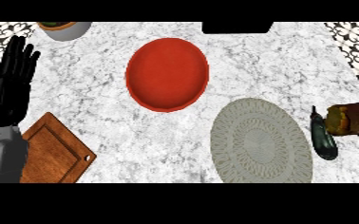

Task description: Pick the sweet potato from the placemat and place it in the bowl

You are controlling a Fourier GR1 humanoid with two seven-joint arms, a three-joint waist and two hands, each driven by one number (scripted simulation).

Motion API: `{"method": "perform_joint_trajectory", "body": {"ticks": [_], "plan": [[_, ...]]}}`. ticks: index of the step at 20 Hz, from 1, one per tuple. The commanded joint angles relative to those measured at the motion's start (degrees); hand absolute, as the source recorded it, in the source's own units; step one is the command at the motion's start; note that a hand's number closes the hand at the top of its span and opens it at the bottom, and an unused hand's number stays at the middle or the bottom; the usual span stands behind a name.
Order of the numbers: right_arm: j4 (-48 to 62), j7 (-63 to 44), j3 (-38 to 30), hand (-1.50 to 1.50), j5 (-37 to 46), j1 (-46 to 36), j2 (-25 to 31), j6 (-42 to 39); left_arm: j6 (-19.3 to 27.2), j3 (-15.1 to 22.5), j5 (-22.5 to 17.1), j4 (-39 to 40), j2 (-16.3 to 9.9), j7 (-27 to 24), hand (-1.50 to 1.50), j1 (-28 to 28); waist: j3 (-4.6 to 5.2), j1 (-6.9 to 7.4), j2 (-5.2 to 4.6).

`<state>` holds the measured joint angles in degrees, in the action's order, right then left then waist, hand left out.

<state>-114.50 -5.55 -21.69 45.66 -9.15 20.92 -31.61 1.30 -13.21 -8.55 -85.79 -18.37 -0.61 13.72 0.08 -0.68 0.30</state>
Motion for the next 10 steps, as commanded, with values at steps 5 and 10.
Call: {"method": "perform_joint_trajectory", "body": {"ticks": [5,10], "plan": [[-7.9,-18.8,2.6,1.5,-12.6,-15.8,-7.9,-10.5,-0.2,1.3,0.2,-2.1,1.3,0.7,0.0,-1.2,0.01,1.17,-0.06],[-2.4,-30.2,9.5,1.5,-11.6,-26.1,-13.3,-9.0,1.9,1.5,1.4,-3.4,1.2,4.0,0.0,0.7,-0.04,1.28,-0.24]]}}
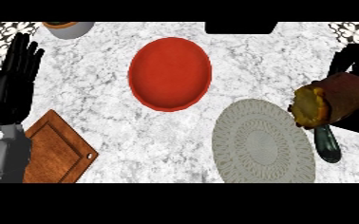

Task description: Pick the sweet potato from the placemat and place it in the bowl

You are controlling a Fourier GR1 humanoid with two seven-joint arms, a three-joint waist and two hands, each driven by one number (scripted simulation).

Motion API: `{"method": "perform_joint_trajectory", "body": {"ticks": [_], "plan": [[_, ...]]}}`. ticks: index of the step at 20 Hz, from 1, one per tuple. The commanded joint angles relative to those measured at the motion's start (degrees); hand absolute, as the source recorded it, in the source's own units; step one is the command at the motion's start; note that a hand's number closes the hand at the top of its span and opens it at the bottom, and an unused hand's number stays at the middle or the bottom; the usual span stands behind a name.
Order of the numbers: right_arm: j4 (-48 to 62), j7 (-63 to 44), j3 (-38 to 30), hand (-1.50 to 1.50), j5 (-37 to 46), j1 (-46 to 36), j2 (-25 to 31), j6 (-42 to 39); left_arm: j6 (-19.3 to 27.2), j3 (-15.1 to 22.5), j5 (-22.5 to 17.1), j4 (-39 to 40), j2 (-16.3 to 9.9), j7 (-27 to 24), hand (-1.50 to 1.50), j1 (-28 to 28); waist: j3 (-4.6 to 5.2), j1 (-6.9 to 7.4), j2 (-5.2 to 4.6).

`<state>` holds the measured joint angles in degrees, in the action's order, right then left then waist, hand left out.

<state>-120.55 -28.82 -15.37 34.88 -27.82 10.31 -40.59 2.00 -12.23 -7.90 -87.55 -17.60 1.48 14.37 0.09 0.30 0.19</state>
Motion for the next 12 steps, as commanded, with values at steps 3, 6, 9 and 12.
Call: {"method": "perform_joint_trajectory", "body": {"ticks": [3,6,9,12], "plan": [[8.7,-12.9,7.2,1.5,1.6,-15.4,-4.5,1.3,-1.1,-1.2,-0.5,1.4,-0.6,-1.9,0.0,0.9,-0.02,0.41,-0.23],[15.1,-14.0,9.7,1.5,3.3,-19.6,-6.8,4.1,-2.2,-0.8,0.4,4.8,-0.4,-4.5,0.0,0.4,-0.03,0.32,-0.32],[20.2,-11.9,13.1,1.5,5.2,-19.5,-8.3,5.8,-2.7,-1.4,-1.4,-1.4,-0.9,-0.8,0.0,-2.2,-0.07,0.73,-0.16],[30.0,-11.3,14.6,1.5,6.8,-24.6,-10.2,10.2,-3.2,-2.2,-1.4,4.7,-1.5,-2.7,0.0,2.1,-0.04,0.65,-0.45]]}}
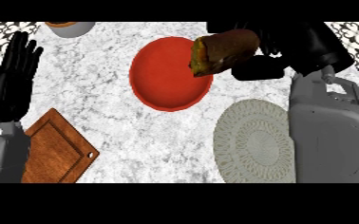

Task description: Pick the sweet potato from the placemat and place it in the bowl

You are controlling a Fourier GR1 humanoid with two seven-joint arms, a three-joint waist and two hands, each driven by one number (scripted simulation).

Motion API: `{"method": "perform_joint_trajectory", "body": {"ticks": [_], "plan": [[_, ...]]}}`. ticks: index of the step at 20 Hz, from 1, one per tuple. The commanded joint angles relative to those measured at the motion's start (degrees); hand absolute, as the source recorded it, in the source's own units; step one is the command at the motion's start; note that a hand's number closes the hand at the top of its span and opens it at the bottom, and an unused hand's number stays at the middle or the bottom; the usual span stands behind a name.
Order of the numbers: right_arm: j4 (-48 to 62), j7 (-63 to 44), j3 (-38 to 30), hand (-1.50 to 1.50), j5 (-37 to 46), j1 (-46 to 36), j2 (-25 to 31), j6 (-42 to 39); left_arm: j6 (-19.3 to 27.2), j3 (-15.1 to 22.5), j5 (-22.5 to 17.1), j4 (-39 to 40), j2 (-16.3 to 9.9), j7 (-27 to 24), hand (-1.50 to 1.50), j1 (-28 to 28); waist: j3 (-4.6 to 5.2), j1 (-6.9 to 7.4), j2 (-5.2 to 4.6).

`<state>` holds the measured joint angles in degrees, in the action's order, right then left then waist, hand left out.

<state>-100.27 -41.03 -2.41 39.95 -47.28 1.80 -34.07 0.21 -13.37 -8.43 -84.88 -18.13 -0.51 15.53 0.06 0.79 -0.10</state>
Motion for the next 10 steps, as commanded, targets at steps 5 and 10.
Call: {"method": "perform_joint_trajectory", "body": {"ticks": [5,10], "plan": [[19.2,2.6,10.4,1.5,0.6,-1.4,-1.8,16.2,-0.2,0.1,-0.1,0.5,0.3,0.6,0.0,1.1,-0.04,0.22,-0.09],[30.4,3.2,15.2,1.5,1.7,-5.1,-1.8,24.3,-0.6,0.9,0.3,-2.9,1.5,-0.3,0.0,-3.3,-0.04,0.44,0.0]]}}
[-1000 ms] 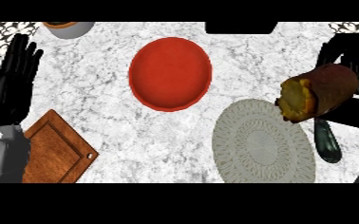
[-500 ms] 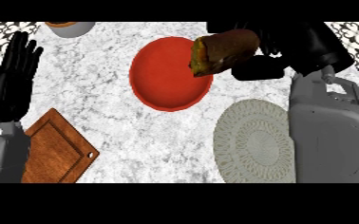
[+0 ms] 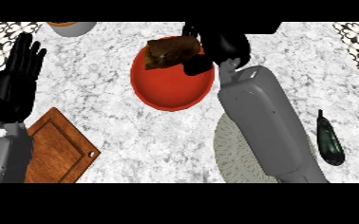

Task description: Pick the sweet potato from the placemat and place it in the bowl

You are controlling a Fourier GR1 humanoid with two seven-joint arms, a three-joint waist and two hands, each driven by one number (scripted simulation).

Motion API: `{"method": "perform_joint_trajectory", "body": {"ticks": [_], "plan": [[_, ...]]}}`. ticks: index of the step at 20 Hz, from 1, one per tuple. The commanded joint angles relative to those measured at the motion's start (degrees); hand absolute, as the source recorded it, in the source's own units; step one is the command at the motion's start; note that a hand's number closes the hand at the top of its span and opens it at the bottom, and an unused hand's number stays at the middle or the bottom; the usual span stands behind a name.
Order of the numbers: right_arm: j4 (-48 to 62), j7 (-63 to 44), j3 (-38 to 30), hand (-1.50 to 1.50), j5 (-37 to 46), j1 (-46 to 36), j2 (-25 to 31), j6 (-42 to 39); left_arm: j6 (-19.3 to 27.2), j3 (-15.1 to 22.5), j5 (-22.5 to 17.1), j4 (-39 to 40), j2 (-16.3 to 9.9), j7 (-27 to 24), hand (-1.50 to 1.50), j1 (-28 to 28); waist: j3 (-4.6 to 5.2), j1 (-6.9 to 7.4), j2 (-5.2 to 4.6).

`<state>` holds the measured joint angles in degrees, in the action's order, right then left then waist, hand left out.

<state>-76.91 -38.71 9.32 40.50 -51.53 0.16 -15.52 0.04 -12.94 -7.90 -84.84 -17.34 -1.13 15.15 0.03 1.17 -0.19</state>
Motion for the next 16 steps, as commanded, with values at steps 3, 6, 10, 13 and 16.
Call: {"method": "perform_joint_trajectory", "body": {"ticks": [3,6,10,13,16], "plan": [[17.1,5.5,5.2,1.5,6.4,-0.4,-0.2,11.5,-0.7,-0.8,-0.4,3.4,-0.2,-1.5,0.0,2.1,0.01,0.18,-0.33],[24.1,1.4,5.2,1.5,2.7,-2.1,-0.2,19.3,-1.3,-0.5,-0.4,1.7,-1.1,0.5,0.0,1.8,-0.01,0.76,-0.34],[30.3,4.7,5.3,-1.5,-5.7,-2.2,-0.2,25.6,-0.1,0.2,0.8,3.6,-0.1,0.3,0.0,3.6,-0.03,0.75,-0.41],[32.3,9.6,4.4,-1.5,-12.9,-3.1,-0.2,30.1,-1.8,-0.4,-0.3,2.4,-1.4,0.9,0.0,2.9,-0.06,1.87,-0.54],[32.4,20.4,2.6,-1.5,-16.2,2.5,-0.2,36.5,1.4,1.9,1.7,0.2,1.9,1.2,0.0,2.3,-0.12,1.33,-0.53]]}}
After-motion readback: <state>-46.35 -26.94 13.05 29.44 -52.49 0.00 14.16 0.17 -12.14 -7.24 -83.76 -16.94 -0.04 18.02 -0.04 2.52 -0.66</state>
